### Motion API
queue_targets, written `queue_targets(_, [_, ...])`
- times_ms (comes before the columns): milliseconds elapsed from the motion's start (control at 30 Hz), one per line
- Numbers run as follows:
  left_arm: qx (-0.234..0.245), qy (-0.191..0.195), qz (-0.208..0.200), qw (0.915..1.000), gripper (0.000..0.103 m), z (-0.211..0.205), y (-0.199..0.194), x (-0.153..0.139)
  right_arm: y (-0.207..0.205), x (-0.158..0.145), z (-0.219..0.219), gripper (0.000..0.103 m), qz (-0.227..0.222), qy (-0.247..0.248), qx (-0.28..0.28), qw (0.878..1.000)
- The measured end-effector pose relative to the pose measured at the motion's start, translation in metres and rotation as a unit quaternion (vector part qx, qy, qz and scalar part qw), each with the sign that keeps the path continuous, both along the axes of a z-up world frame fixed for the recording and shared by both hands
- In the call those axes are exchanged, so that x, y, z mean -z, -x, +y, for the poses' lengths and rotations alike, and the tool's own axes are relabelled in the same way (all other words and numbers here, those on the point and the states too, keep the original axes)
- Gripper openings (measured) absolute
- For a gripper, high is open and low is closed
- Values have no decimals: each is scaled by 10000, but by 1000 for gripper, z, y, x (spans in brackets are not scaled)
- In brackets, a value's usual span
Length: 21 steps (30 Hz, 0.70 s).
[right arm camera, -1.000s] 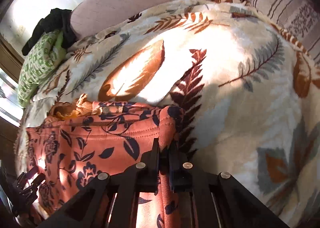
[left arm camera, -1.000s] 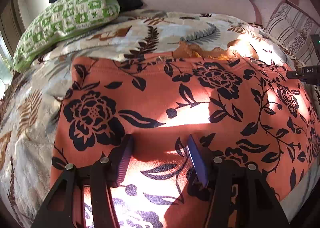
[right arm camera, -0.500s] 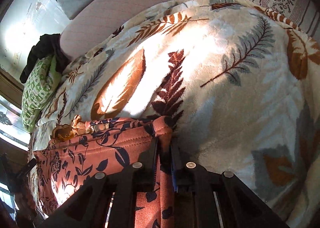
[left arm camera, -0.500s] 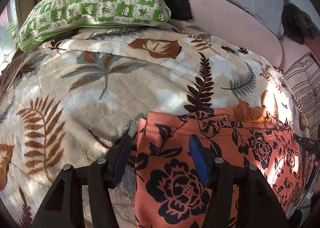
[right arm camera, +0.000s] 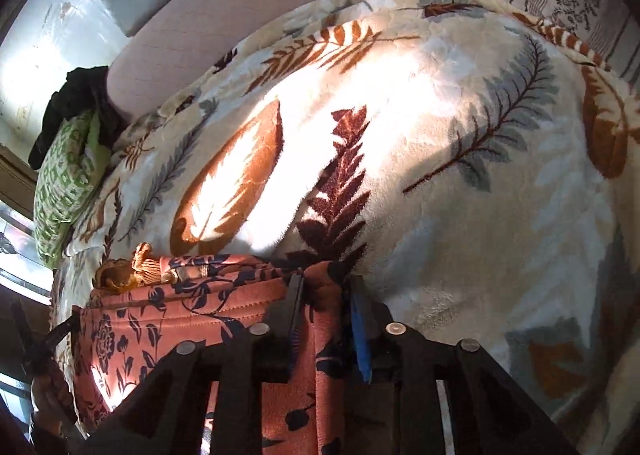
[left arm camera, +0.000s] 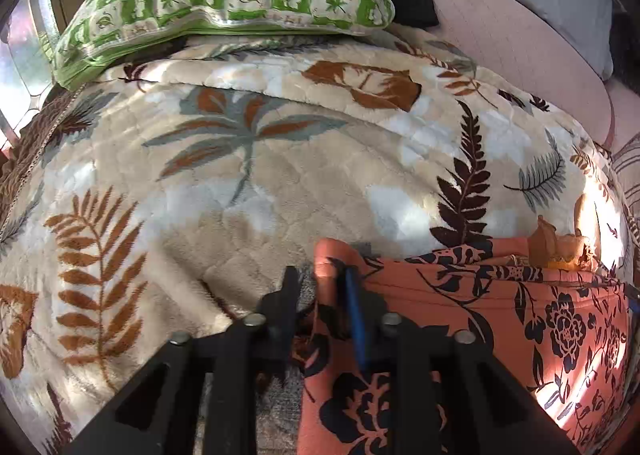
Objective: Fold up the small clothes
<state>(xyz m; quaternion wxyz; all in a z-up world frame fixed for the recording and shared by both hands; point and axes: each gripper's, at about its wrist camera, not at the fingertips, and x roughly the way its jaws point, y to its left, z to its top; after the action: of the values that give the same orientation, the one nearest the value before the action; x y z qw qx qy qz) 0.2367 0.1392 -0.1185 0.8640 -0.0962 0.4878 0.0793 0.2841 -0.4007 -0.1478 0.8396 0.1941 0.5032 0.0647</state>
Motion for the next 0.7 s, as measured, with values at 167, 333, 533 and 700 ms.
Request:
queue_targets(167, [370, -169, -777, 9961, 42, -6, 59, -46, 52, -29, -30, 87, -199, -643, 107, 9977])
queue_targets(333, [922, 92, -1293, 9873, 56, -53, 125, -68, 155, -20, -41, 87, 99, -1812, 238, 9831])
queue_targets(533, [1148, 488, -999, 9872, 56, -101, 142, -35, 258, 11, -28, 87, 201, -3150, 1139, 9420])
queue_targets(700, [944, 251, -309, 9947, 54, -107, 127, 8, 230, 40, -11, 71, 169, -3557, 1671, 9194])
